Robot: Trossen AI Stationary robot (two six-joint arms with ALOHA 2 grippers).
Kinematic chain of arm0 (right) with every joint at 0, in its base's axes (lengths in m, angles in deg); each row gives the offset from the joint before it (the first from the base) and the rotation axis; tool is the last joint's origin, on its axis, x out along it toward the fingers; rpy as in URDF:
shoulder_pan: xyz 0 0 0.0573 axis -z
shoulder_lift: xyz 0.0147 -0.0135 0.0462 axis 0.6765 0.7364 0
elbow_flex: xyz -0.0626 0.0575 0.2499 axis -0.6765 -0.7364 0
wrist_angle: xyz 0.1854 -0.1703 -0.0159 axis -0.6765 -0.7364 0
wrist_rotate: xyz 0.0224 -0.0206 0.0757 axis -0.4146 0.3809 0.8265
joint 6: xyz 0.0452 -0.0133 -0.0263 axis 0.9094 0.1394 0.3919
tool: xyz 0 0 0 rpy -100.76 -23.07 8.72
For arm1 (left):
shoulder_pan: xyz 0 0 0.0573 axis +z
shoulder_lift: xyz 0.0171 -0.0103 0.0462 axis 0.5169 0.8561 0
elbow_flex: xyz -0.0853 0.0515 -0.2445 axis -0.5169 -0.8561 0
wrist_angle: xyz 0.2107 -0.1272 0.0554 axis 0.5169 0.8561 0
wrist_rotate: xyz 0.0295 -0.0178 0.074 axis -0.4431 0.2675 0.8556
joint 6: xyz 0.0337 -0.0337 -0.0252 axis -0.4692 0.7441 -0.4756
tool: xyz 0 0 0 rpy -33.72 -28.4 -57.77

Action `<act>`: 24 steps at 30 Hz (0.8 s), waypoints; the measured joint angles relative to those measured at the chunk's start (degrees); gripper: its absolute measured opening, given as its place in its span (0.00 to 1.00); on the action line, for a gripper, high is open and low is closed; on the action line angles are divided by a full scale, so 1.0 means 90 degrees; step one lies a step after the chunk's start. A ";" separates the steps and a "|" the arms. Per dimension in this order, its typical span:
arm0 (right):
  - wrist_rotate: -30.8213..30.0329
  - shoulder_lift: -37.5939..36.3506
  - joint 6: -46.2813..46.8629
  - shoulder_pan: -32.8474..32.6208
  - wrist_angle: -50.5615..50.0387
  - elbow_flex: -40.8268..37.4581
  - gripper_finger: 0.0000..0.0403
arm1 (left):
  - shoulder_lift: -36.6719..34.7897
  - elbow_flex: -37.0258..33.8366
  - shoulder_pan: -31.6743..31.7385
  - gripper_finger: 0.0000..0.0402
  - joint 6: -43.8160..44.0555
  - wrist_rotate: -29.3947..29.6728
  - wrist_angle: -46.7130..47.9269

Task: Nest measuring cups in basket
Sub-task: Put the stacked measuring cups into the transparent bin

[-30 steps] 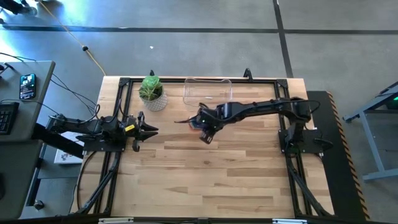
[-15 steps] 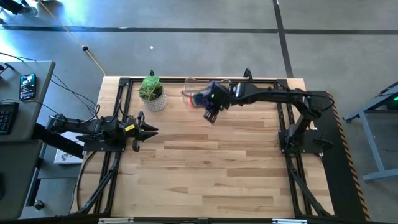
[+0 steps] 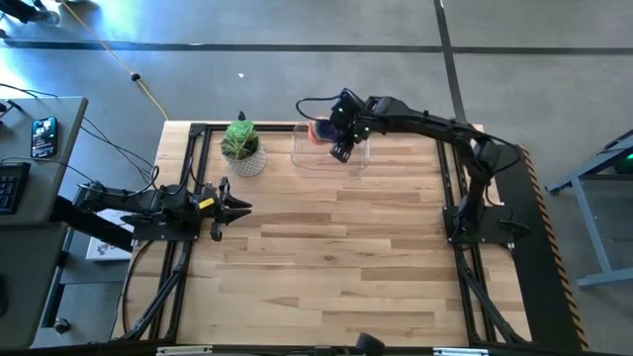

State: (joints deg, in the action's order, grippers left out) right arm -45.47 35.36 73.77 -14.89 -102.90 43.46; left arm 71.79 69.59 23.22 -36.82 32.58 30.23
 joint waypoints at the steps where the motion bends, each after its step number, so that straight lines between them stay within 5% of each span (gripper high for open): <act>1: 0.0034 0.0077 -0.0067 0.0028 -0.0097 0.0053 0.34 | 0.0000 0.0000 0.0002 0.17 0.0000 0.0000 0.0000; 24: 0.0368 0.1383 0.0064 0.0134 -0.0307 0.0122 0.34 | 0.0000 0.0000 0.0001 0.17 0.0000 0.0000 0.0000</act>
State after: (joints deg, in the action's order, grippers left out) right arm -42.16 47.81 74.35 -13.68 -105.66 44.56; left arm 71.79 69.59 23.23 -36.82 32.58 30.23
